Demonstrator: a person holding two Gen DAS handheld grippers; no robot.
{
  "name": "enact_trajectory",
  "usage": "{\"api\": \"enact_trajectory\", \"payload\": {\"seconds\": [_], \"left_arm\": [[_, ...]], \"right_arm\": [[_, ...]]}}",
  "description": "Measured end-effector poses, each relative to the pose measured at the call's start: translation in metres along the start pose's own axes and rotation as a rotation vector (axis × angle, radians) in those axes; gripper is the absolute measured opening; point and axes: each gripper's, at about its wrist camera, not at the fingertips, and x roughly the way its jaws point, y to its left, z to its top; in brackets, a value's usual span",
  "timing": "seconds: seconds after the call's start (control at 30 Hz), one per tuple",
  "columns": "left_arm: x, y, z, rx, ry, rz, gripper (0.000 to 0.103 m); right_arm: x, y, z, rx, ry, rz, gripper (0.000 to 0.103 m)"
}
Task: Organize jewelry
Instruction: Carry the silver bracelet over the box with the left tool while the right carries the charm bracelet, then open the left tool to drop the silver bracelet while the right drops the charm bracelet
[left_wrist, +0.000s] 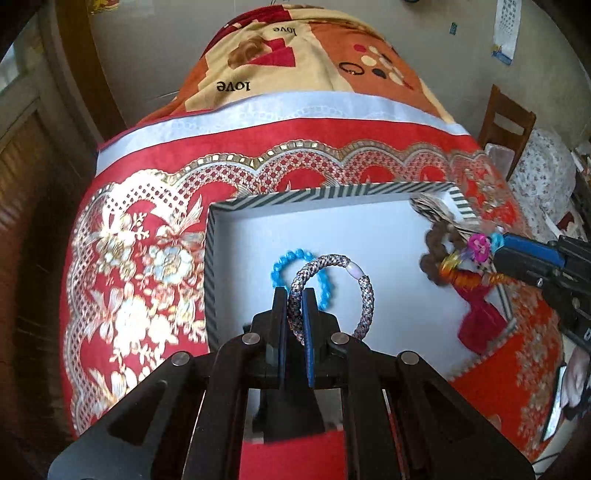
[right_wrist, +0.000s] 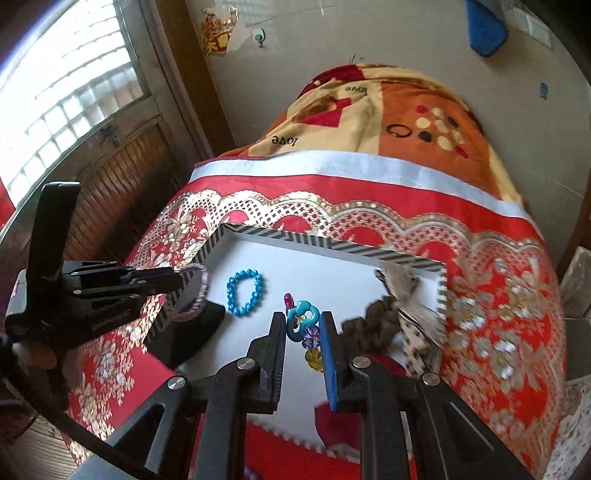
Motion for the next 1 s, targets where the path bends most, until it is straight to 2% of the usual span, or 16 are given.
{"api": "enact_trajectory", "payload": {"seconds": [0.33,0.53,0.73,0.83,0.9,0.93,0.97,1.0], "left_arm": [[0.05,0.01,0.029,-0.034,0.039,0.021,0.007],[0.074,0.018,0.038,-0.069,0.064,0.022,0.007],[0.092,0.026,0.04,-0.108,0.085,0.023,0.007],[0.094,0.03,0.041,-0.142,0.063,-0.027,0.008],[0.094,0.032,0.041,-0.148,0.057,-0.048,0.017],[0.093,0.033,0.041,-0.152,0.051,-0.073,0.032],[0.091,0.034,0.041,-0.158,0.044,-0.09,0.043],[0.089,0.035,0.04,-0.168,0.038,-0.102,0.046]], "right_arm": [[0.071,0.0,0.03,0.02,0.064,0.058,0.017],[0.109,-0.03,0.037,0.079,0.107,0.009,0.017],[0.128,-0.052,0.033,0.127,0.129,-0.044,0.017],[0.133,-0.056,0.03,0.129,0.123,-0.065,0.017],[0.134,-0.057,0.028,0.138,0.132,-0.071,0.017],[0.134,-0.058,0.027,0.145,0.134,-0.067,0.022],[0.131,-0.059,0.027,0.15,0.127,-0.059,0.033],[0.128,-0.059,0.026,0.152,0.12,-0.053,0.036]]}}
